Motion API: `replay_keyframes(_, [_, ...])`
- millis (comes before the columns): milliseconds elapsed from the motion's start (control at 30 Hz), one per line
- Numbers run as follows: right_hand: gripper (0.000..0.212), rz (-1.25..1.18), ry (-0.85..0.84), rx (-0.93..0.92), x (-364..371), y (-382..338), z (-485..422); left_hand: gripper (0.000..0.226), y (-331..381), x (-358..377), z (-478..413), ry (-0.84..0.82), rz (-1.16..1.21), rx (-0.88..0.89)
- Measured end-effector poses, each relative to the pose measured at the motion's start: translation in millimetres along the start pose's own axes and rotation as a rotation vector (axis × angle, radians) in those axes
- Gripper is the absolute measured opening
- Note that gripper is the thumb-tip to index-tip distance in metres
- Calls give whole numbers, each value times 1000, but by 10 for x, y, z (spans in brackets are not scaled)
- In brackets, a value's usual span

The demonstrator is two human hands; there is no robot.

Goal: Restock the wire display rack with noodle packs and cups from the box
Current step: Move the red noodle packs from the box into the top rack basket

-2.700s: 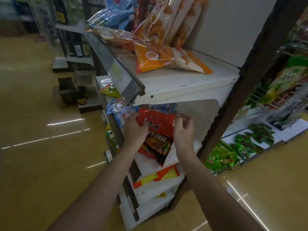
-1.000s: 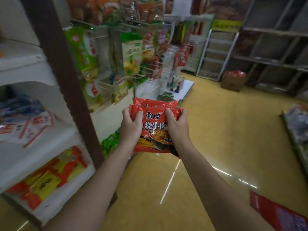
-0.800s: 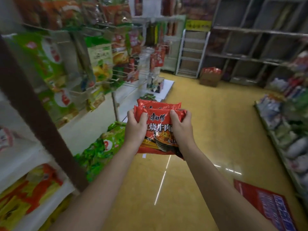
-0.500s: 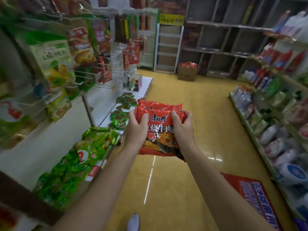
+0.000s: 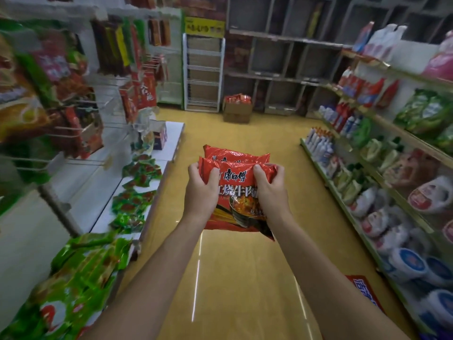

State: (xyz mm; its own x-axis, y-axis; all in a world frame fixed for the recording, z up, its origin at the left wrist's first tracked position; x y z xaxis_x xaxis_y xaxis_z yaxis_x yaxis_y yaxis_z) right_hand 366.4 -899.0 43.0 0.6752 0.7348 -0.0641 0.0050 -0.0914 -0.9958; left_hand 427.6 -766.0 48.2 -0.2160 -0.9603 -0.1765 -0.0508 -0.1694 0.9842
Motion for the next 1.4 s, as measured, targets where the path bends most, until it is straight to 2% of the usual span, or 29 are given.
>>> replay_keyframes(267, [35,-13,50,12,74,223,-1567,27,-33,779,-1505,-41,32,8])
replay_keyframes(567, [36,-44,6,46,15,418,-3916,36,191,1983,-3440,-1,-7,-5])
replay_keyframes(867, [36,-21,-25,35,121,466,-5922,39,357,2841,-5199,27,-30,-17])
replay_keyframes(1133, [34,-5,-17,33,573,629,-7944,38,285,3487,-7275,-25,50,-18])
replay_keyframes(1400, [32,48,32,-5,991,516,-10014,38,595,4089,-9336,-74,72,-27])
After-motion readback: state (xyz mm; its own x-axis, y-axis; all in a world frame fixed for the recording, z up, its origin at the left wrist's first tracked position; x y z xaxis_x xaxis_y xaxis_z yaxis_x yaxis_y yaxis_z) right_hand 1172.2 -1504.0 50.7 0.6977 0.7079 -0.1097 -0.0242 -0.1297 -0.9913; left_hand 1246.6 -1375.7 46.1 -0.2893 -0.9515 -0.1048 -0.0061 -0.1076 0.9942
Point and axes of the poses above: each hand's wrist, its own z-axis away from the middle knuckle, its own x-axis out of the palm, y = z × x, the point moved 1 cm from there along -z, towards the middle knuckle, and after that the axes turned 3 degrees about -x, right-handed, at the moved point
